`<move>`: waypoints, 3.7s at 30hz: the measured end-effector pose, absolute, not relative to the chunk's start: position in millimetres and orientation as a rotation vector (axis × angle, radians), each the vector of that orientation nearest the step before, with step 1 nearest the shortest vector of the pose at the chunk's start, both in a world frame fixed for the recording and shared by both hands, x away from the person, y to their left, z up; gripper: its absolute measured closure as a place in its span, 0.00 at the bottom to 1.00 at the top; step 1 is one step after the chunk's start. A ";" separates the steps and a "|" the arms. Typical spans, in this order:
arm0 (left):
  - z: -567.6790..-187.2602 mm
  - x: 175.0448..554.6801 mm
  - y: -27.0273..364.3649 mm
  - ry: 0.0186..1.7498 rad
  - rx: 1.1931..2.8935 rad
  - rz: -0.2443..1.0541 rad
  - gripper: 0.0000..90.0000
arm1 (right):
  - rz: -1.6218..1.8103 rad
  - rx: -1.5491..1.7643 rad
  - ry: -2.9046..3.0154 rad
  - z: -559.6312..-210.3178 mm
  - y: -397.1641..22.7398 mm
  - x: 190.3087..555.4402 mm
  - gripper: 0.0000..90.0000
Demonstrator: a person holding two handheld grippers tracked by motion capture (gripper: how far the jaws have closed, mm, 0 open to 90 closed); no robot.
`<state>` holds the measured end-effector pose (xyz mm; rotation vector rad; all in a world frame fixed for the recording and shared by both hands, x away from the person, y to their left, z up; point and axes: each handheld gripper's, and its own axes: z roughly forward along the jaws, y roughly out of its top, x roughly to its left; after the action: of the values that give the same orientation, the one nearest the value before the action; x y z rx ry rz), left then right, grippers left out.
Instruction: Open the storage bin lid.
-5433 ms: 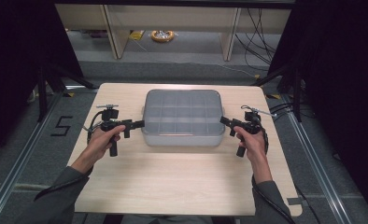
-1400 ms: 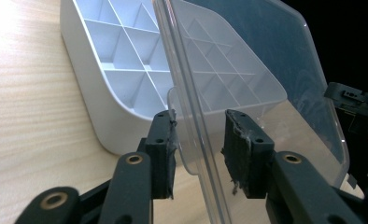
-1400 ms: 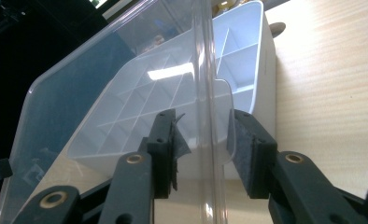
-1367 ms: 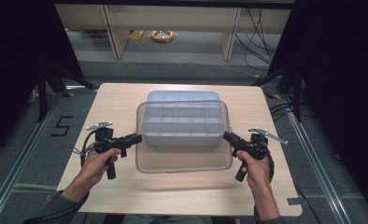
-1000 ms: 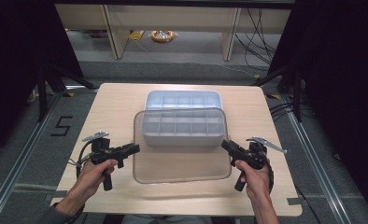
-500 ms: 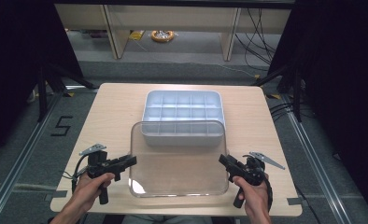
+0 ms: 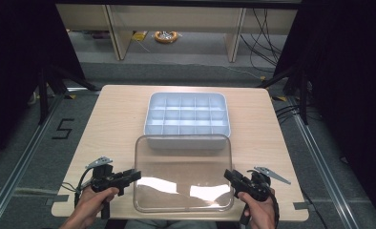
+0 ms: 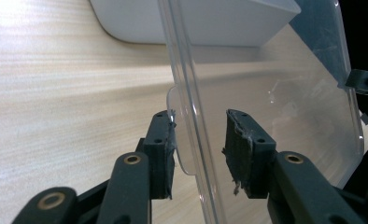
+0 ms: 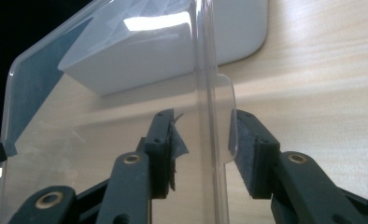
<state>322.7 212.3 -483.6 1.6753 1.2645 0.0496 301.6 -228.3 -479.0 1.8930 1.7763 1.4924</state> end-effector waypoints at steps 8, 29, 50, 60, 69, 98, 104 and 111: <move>-490.7 324.7 212.3 1.282 1.708 0.051 0.69 | 1.442 1.836 1.814 -491.4 -229.6 305.3 0.68; -504.4 328.6 203.6 1.292 1.788 0.043 0.62 | 1.356 1.950 1.835 -501.5 -226.3 303.7 0.65; -510.4 333.4 198.0 1.316 1.822 0.061 0.59 | 1.295 1.981 1.864 -507.9 -225.7 308.9 0.62; -511.6 332.6 196.0 1.285 1.912 0.116 0.54 | 1.252 1.910 1.897 -510.6 -225.8 312.1 0.56; -502.7 328.1 193.8 1.236 1.945 0.202 0.54 | 1.290 1.942 1.813 -499.2 -228.5 310.2 0.49; -493.9 316.5 191.9 1.104 1.830 0.073 0.28 | 1.400 1.639 1.869 -480.9 -230.5 307.9 0.34; -493.7 310.2 187.7 1.065 1.815 0.040 0.25 | 1.426 1.645 1.858 -475.6 -229.9 301.3 0.32; -493.7 300.9 189.5 1.063 1.834 0.052 0.22 | 1.412 1.579 1.931 -477.6 -228.9 291.8 0.29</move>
<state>300.9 189.5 -493.7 1.8341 1.0630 0.0523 291.8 -228.9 -477.6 1.5794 1.9308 1.4124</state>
